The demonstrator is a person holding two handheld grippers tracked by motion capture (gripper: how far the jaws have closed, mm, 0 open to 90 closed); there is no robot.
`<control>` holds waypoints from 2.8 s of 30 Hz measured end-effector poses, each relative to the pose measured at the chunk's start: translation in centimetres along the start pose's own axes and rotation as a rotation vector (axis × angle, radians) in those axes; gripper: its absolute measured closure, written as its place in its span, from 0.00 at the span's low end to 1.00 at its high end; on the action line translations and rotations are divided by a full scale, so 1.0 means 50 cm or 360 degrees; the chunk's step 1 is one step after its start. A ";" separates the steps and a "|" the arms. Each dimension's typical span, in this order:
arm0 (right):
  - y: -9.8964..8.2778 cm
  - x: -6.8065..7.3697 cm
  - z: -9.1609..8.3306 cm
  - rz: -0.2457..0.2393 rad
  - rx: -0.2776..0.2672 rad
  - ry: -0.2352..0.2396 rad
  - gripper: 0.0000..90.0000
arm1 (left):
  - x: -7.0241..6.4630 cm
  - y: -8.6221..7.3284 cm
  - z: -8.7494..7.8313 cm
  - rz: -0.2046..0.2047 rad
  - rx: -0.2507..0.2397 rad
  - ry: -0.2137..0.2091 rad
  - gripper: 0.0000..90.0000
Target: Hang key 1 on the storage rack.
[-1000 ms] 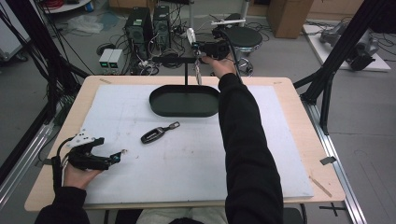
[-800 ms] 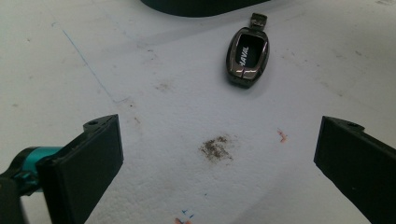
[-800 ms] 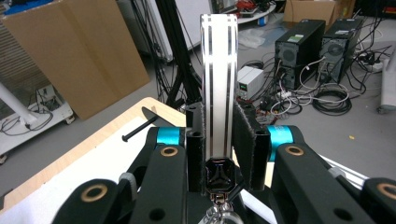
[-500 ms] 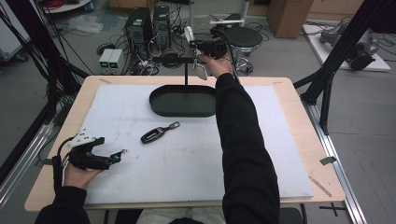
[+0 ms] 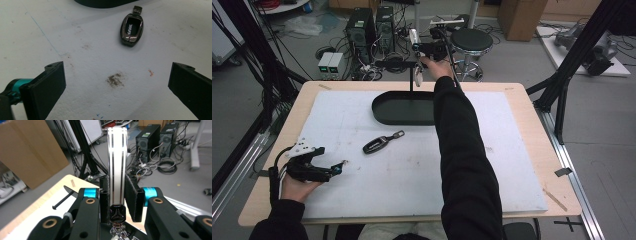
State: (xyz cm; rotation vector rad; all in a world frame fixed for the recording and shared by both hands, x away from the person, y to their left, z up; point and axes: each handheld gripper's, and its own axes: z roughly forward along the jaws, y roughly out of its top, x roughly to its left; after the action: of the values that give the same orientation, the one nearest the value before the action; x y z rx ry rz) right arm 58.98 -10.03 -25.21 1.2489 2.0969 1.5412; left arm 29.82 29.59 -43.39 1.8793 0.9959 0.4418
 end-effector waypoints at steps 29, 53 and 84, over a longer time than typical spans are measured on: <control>-0.082 0.017 -0.089 -0.0306 0.0136 0.0073 0.01 | -0.004 0.000 0.000 0.0011 0.0020 0.0006 0.02; -0.160 0.052 -0.135 -0.0519 0.0310 0.0079 0.01 | -0.006 -0.001 0.001 0.0023 0.0044 0.0019 0.02; -0.318 0.000 -0.276 -0.0480 0.0259 0.0018 0.01 | -0.009 0.000 0.002 0.0021 0.0059 0.0020 0.02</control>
State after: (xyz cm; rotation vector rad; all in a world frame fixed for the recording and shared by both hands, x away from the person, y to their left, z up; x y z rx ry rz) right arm 42.50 -20.18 -33.47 0.9168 2.3292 1.2721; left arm 29.61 29.21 -43.41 1.9192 1.0066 0.4459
